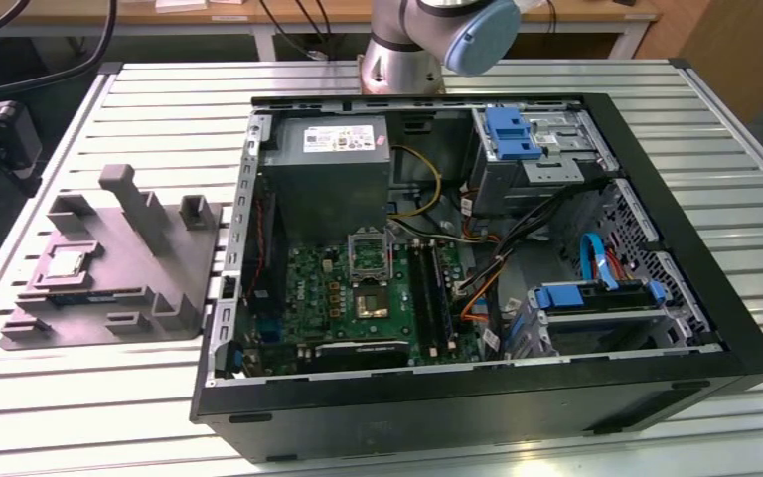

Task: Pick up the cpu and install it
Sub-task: 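Pick up the cpu and move it towards the insertion slot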

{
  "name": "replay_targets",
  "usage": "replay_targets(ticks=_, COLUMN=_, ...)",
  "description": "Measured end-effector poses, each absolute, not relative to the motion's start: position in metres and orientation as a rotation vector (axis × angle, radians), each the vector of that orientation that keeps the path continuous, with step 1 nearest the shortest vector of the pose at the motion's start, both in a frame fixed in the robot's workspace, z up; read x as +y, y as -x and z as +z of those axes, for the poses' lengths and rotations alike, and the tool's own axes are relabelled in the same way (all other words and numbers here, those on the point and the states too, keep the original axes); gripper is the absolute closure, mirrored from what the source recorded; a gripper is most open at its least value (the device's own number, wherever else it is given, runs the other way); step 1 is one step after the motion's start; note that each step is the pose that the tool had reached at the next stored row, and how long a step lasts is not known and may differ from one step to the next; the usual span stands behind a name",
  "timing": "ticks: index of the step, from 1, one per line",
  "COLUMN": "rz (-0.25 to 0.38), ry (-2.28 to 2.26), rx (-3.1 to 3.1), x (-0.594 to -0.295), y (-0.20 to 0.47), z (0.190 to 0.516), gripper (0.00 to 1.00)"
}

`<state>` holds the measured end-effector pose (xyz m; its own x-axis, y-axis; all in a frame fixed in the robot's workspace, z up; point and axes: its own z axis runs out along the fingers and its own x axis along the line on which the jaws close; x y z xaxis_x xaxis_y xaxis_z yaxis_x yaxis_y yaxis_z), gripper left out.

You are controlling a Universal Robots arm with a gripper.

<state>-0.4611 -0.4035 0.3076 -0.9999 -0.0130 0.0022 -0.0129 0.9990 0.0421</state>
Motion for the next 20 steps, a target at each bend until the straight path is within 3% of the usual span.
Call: replay_targets(ticks=20, rz=-0.066, ry=-0.046, rx=-3.138, x=-0.404, y=0.462, z=0.295, gripper=0.41)
